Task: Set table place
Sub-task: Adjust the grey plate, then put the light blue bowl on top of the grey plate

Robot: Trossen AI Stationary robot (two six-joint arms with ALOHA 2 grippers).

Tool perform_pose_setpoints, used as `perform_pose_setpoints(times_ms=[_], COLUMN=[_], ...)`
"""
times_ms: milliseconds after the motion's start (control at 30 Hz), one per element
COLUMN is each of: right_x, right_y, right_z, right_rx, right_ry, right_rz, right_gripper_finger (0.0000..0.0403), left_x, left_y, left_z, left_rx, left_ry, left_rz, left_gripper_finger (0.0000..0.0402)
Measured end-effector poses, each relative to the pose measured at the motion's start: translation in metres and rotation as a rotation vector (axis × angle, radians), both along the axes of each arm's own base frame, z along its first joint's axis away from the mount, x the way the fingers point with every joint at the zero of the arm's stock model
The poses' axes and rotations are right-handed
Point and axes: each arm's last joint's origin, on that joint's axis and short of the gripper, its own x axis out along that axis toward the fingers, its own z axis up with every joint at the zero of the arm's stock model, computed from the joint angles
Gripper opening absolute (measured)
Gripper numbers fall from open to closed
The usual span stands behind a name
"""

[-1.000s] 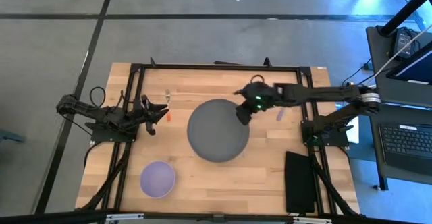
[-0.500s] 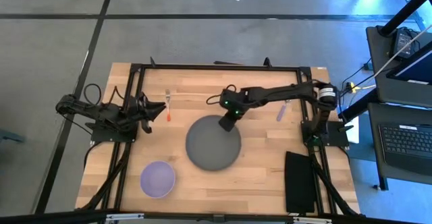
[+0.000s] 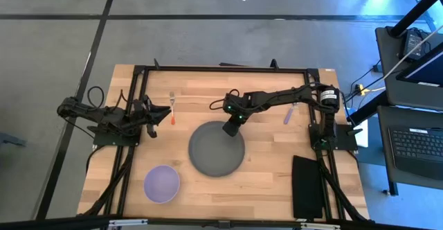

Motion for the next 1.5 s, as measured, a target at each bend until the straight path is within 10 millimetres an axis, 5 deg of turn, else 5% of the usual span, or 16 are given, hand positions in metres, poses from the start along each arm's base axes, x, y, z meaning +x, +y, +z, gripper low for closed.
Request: perform_pose_setpoints(times_ms=[300, 500, 667, 867, 1233, 1500], right_x=[-0.002, 0.007, 0.007, 0.009, 0.007, 0.006], right_y=[-0.004, -0.014, -0.009, 0.008, 0.02, 0.023], right_z=[0.004, 0.056, 0.099, 0.111, 0.106, 0.105], right_rx=[-0.058, -0.112, -0.163, -0.181, -0.172, -0.169], right_ry=[0.001, -0.164, -0.288, -0.323, -0.274, -0.264], right_rz=[0.046, 0.048, 0.101, 0.17, 0.217, 0.225], right_gripper_finger=[0.0038, 0.0038, 0.0038, 0.0038, 0.0039, 0.0039], left_x=[0.0, -0.003, -0.016, -0.026, 0.032, 0.066], left_y=[0.0, 0.002, 0.004, 0.004, -0.019, -0.059], left_z=[0.0, 0.007, 0.042, 0.087, 0.132, 0.089], left_rx=[-0.003, -0.026, -0.046, -0.094, -0.046, -0.131], left_ry=[-0.005, -0.004, -0.003, 0.092, 0.539, 1.094], left_rz=[0.009, 0.041, -0.04, -0.155, -0.284, -0.501], left_gripper_finger=[0.0088, 0.008, 0.0065, 0.0047, 0.005, 0.0043])
